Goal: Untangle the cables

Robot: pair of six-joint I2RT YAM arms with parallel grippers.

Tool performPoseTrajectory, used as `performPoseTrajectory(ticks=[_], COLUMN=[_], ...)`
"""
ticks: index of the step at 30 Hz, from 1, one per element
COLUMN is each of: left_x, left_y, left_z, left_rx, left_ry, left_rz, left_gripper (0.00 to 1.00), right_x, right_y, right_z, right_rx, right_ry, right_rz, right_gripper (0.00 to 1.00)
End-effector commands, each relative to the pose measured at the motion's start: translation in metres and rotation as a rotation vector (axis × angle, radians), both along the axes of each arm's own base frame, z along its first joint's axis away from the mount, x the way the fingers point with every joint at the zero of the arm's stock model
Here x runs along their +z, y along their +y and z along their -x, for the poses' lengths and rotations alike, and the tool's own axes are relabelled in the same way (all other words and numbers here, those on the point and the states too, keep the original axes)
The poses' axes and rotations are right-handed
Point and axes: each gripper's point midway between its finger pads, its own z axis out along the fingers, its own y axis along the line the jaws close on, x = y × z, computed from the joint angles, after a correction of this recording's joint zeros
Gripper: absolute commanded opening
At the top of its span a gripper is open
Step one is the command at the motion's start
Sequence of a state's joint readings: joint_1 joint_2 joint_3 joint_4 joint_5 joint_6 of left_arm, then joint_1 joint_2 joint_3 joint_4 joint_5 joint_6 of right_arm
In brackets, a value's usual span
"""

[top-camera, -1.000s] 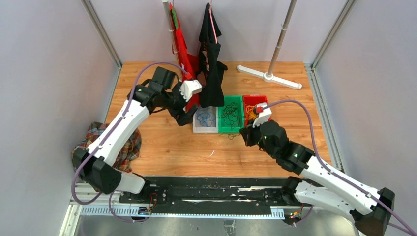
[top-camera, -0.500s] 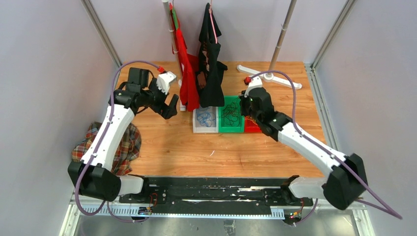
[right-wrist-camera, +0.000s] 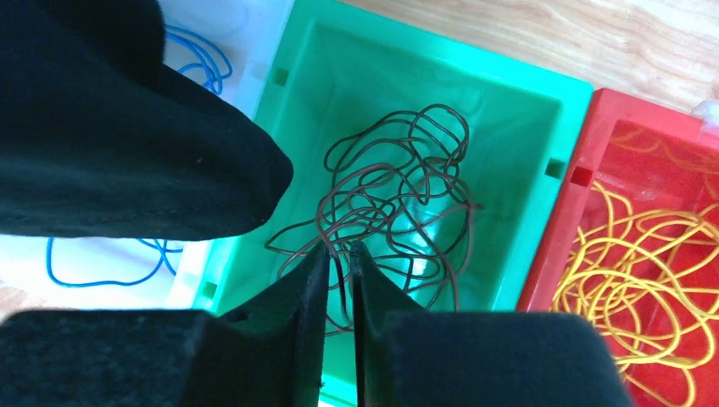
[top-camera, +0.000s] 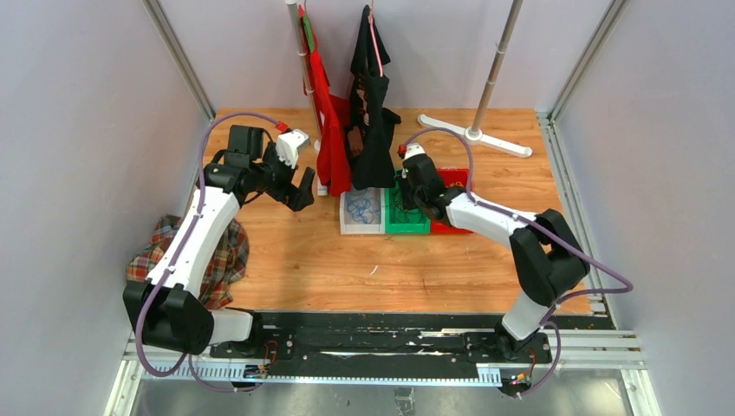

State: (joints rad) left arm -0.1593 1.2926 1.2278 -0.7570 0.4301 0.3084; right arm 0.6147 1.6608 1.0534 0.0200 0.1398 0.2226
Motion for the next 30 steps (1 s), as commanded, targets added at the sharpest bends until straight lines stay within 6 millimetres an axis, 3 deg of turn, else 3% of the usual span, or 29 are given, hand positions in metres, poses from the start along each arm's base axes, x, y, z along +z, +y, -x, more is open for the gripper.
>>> performPoseTrajectory(ticks=[1,3,8,13,17,20,22,26,30], left_x=[0.009,0.008,0.007,0.008,-0.011,-0.035,-0.057,-0.093,-0.099], left_y=[0.001,0.002,0.008,0.025,0.053,0.075,0.087,0.087,0.083], left_z=[-0.003,-0.002,-0.003,-0.014,-0.033,-0.049,-0.057,-0.061,-0.064], left_rx=[0.0,-0.005,-0.002,0.049,0.163,0.276,0.338,0.382,0.391], left_ry=[-0.038,-0.037,-0.037,-0.068,-0.12,-0.175,-0.222,-0.279,-0.375], left_rz=[0.014,0.004,-0.013,-0.026,-0.013,0.051,0.064,0.126,0.187], left_gripper=[0.98,0.98,0.98,0.98,0.98,0.98,0.98,0.98,0.98], right_x=[0.013,0.022,0.062,0.098,0.113,0.114,0.104,0.083,0.043], right_y=[0.004,0.0,-0.006,-0.028,-0.101,-0.188,-0.248,-0.29,-0.319], right_z=[-0.007,-0.005,0.001,0.014,0.024,0.039,0.061,0.075,0.085], right_rx=[-0.012,-0.02,-0.013,-0.028,-0.258,-0.598,-0.836,-0.932,-1.031], right_ry=[-0.003,-0.024,-0.094,-0.158,-0.233,-0.335,-0.425,-0.462,-0.324], right_rz=[-0.033,-0.045,-0.066,-0.072,-0.075,0.04,0.225,0.422,0.411], right_gripper=[0.31,0.45,0.66,0.7,0.7,0.71,0.71,0.73,0.74])
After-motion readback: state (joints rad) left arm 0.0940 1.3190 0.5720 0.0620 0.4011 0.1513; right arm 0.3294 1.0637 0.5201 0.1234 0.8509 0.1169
